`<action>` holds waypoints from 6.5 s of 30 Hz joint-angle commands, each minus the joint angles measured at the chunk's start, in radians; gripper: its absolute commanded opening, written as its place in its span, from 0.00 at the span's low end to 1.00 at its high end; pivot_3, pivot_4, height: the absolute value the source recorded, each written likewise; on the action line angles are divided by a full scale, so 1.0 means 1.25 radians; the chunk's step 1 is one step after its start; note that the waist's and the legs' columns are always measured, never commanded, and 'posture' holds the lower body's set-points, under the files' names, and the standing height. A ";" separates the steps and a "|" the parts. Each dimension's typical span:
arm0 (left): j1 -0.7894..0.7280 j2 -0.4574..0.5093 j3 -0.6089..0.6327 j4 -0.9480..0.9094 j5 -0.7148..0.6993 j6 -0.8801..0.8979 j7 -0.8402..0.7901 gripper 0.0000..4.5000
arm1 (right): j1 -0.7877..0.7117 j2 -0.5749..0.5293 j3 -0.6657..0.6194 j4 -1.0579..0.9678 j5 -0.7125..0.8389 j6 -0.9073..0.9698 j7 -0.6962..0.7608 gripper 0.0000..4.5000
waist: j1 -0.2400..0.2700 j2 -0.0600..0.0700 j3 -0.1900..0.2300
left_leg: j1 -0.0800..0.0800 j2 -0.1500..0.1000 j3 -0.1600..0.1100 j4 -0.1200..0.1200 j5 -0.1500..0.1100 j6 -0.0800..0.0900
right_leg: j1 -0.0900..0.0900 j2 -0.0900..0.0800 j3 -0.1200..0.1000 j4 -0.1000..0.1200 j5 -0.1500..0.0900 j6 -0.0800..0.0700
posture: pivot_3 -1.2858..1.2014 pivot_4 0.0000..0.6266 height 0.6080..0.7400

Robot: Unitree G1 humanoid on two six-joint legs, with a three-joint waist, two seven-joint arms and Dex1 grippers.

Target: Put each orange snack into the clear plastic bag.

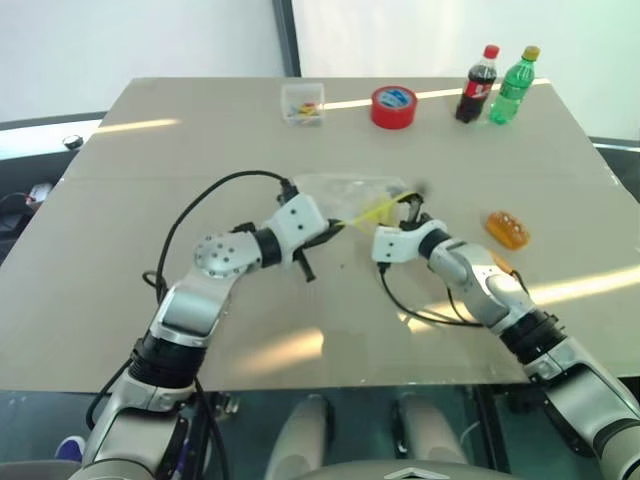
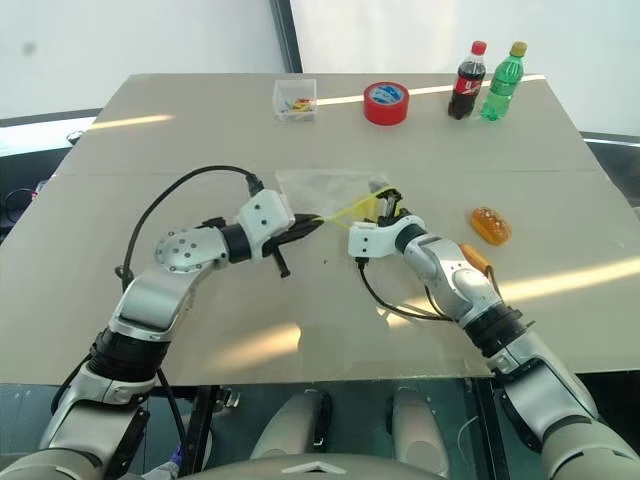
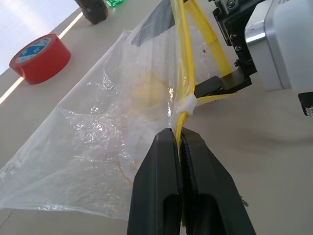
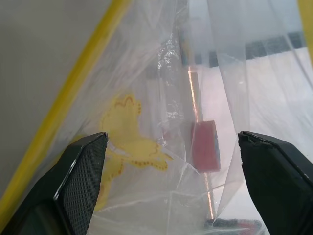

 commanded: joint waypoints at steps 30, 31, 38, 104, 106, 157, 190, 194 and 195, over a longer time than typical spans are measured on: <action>-0.084 -0.005 0.018 0.155 0.011 -0.088 -0.019 0.00 | 0.557 0.035 -0.520 -0.639 0.488 0.597 0.231 0.99 | 0.005 0.000 0.000 | 0.001 0.000 -0.001 0.001 -0.001 0.003 | 0.002 0.000 -0.001 0.001 0.000 0.000 | 0.52 0.24 1.00; -0.084 -0.004 0.016 0.155 0.013 -0.089 -0.020 0.00 | 0.561 0.029 -0.512 -0.627 0.483 0.581 0.228 0.99 | 0.005 0.000 0.000 | 0.001 0.000 -0.001 0.001 -0.001 0.003 | 0.002 0.000 -0.001 0.001 0.000 0.000 | 0.52 0.24 1.00; -0.083 -0.007 0.018 0.149 0.015 -0.085 -0.022 0.00 | 0.547 0.019 -0.512 -0.576 0.493 0.529 0.205 0.80 | 0.004 0.000 0.000 | 0.002 0.000 -0.001 0.001 -0.001 0.002 | 0.002 0.000 -0.001 0.001 0.000 0.000 | 0.52 0.24 1.00; -0.018 0.009 0.001 0.035 0.039 -0.140 -0.062 0.00 | 0.134 -0.013 -0.275 -0.420 0.636 0.556 0.282 0.47 | 0.002 0.000 0.000 | 0.000 0.001 -0.002 0.001 -0.002 0.003 | 0.002 0.000 -0.002 0.000 0.000 0.000 | 0.52 0.24 1.00; -0.009 0.015 -0.009 0.025 0.038 -0.147 -0.077 0.00 | 0.111 0.005 -0.267 -0.399 0.639 0.556 0.285 0.47 | -0.001 0.000 0.000 | 0.000 0.001 -0.001 0.001 -0.002 0.003 | 0.002 0.000 -0.001 0.000 0.000 0.000 | 0.52 0.24 1.00; -0.108 -0.040 -0.083 0.079 0.150 -0.215 0.000 0.00 | 0.093 -0.038 -0.217 -0.361 0.575 0.504 0.276 0.93 | 0.003 0.000 0.000 | 0.000 0.000 -0.001 0.001 -0.002 0.003 | 0.002 0.000 -0.001 -0.001 0.000 0.000 | 0.52 0.24 1.00; -0.044 0.028 -0.016 0.034 0.223 -0.175 0.043 0.00 | 0.092 0.050 -0.209 -0.276 0.494 0.289 0.325 0.93 | 0.002 0.001 0.000 | -0.013 0.000 -0.001 0.003 0.001 -0.001 | -0.013 -0.001 -0.001 0.004 0.000 0.000 | 0.52 0.24 1.00; -0.035 0.019 -0.025 0.045 0.213 -0.181 0.040 0.00 | 0.144 0.027 -0.268 -0.381 0.526 0.375 0.317 0.93 | 0.000 0.001 0.000 | -0.011 0.000 0.000 0.006 -0.001 0.003 | -0.012 -0.001 0.000 0.010 0.000 0.000 | 0.52 0.24 1.00; -0.037 0.012 -0.023 0.052 0.205 -0.174 0.039 0.00 | 0.165 0.018 -0.301 -0.414 0.546 0.400 0.318 0.93 | 0.001 0.001 0.000 | -0.011 0.000 -0.001 0.007 -0.001 0.003 | -0.012 0.000 0.000 0.011 0.000 0.000 | 0.52 0.24 1.00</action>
